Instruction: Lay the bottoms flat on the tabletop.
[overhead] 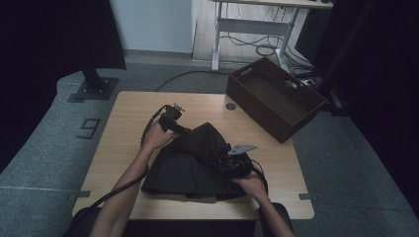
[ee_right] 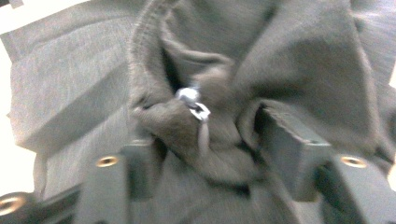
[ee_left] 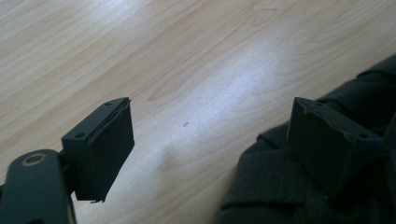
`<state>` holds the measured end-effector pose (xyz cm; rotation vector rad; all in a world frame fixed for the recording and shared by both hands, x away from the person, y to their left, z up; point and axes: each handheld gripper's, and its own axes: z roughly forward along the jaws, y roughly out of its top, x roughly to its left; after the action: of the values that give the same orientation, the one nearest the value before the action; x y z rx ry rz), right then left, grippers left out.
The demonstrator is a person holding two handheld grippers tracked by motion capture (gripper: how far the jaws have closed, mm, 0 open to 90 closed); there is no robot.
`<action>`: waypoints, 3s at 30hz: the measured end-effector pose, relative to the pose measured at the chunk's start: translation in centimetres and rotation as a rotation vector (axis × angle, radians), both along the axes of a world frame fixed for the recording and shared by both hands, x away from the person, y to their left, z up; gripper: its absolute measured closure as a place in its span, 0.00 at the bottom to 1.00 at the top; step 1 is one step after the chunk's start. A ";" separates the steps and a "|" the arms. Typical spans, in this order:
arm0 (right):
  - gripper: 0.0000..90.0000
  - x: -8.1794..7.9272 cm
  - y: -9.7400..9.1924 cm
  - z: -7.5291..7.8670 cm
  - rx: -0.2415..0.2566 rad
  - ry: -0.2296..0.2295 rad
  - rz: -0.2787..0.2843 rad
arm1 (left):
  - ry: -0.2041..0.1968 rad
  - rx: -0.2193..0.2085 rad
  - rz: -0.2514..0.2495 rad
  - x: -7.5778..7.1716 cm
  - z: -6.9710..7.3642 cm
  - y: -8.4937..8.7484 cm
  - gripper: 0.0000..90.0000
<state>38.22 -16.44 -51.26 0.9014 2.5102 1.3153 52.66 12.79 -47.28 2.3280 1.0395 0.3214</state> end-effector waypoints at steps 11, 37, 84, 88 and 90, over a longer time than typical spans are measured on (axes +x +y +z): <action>0.41 -0.1 -6.3 0.7 -0.029 -0.002 -0.129 | -0.008 -0.050 -0.122 -4.0 0.1 0.6 0.17; 0.32 0.6 0.6 0.7 -0.059 -0.041 -0.050 | -0.077 0.043 -0.312 -12.6 -1.0 -0.1 0.16; 0.65 -4.4 7.0 -1.8 -0.160 -0.057 0.047 | -0.012 -0.149 0.030 -12.6 -6.5 6.2 0.14; 0.92 -4.9 7.2 -1.6 -0.167 -0.066 0.037 | -0.028 -0.186 0.063 -12.7 -7.1 6.3 0.15; 0.93 -5.3 7.1 -1.0 -0.168 -0.098 0.033 | -0.031 -0.183 0.074 -12.9 -7.1 6.2 0.15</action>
<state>32.93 -9.32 -52.25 0.7452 2.5237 1.1081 39.81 19.02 -54.37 2.1197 1.0946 0.2775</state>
